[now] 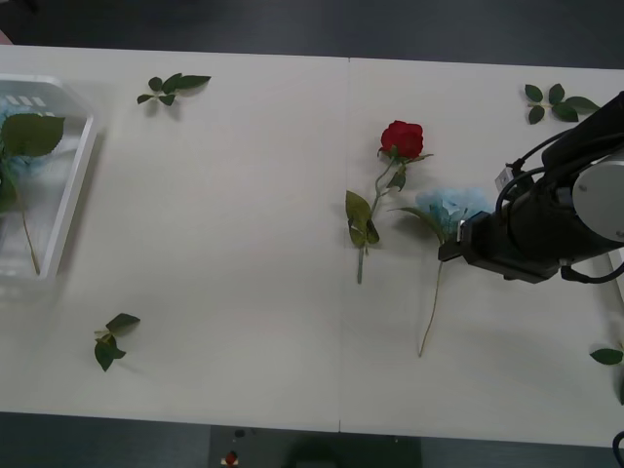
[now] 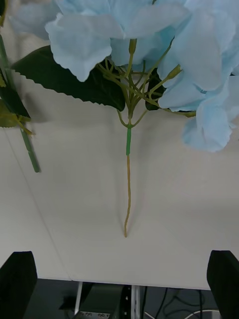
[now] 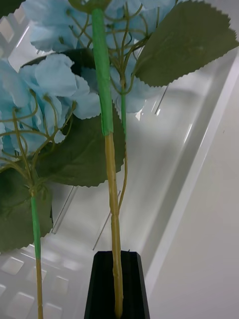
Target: Put the red flowers into the right box and the blue flowers into the left box
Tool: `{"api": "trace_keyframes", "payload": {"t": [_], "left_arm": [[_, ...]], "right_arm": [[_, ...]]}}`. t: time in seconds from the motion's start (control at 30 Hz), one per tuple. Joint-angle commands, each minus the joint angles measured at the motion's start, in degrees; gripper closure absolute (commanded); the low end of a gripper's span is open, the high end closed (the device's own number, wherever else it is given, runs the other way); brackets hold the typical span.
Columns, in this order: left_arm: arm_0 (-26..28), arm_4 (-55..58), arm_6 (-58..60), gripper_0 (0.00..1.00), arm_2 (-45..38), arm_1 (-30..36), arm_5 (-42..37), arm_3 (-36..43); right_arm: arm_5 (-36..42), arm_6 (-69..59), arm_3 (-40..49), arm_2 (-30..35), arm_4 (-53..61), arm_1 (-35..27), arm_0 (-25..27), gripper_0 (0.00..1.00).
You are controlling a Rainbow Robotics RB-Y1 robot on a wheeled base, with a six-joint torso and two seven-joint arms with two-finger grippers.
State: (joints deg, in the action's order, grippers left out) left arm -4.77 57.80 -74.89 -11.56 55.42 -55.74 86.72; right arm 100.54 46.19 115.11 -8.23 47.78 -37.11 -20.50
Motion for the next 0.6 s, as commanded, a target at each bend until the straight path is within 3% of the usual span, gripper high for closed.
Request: {"api": "trace_keyframes", "payload": {"t": [0.03, 0.13, 0.2, 0.3, 0.4, 0.47, 0.6], "left_arm": [[0.2, -0.3, -3.0, 1.0, 0.5, 3.2, 0.5, -0.3], [0.4, -0.4, -3.0, 0.99, 1.3, 3.2, 0.6, -0.8], [0.5, -0.5, -3.0, 0.77, 1.3, 3.2, 1.1, -0.9], [1.1, -0.3, -3.0, 0.59, 1.3, 3.2, 2.0, -0.9], [2.9, -0.1, -3.2, 0.3, 1.4, 3.2, 5.6, -0.9], [4.0, 0.1, -3.6, 0.19, 1.3, 3.2, 7.7, -0.9], [4.5, 0.3, -4.5, 0.1, 1.3, 3.3, 8.7, -0.3]], "right_arm": [[-2.3, 3.8, -1.0, -2.8, -2.1, -2.2, -0.8, 0.0], [-4.8, 6.5, -3.8, -4.1, -2.9, -2.1, -0.8, 0.0], [-6.7, 8.7, -5.9, -4.8, -3.7, -2.1, -0.8, 0.0], [-9.0, 10.7, -8.3, -5.4, -4.2, -1.9, -0.9, 0.0], [-12.3, 13.7, -12.1, -6.2, -5.0, -1.0, -0.9, 0.0], [-13.4, 15.0, -13.7, -6.2, -5.4, -0.2, -1.0, 0.0], [-14.3, 15.6, -15.4, -6.4, -6.7, 1.3, -1.3, 0.0]]}}
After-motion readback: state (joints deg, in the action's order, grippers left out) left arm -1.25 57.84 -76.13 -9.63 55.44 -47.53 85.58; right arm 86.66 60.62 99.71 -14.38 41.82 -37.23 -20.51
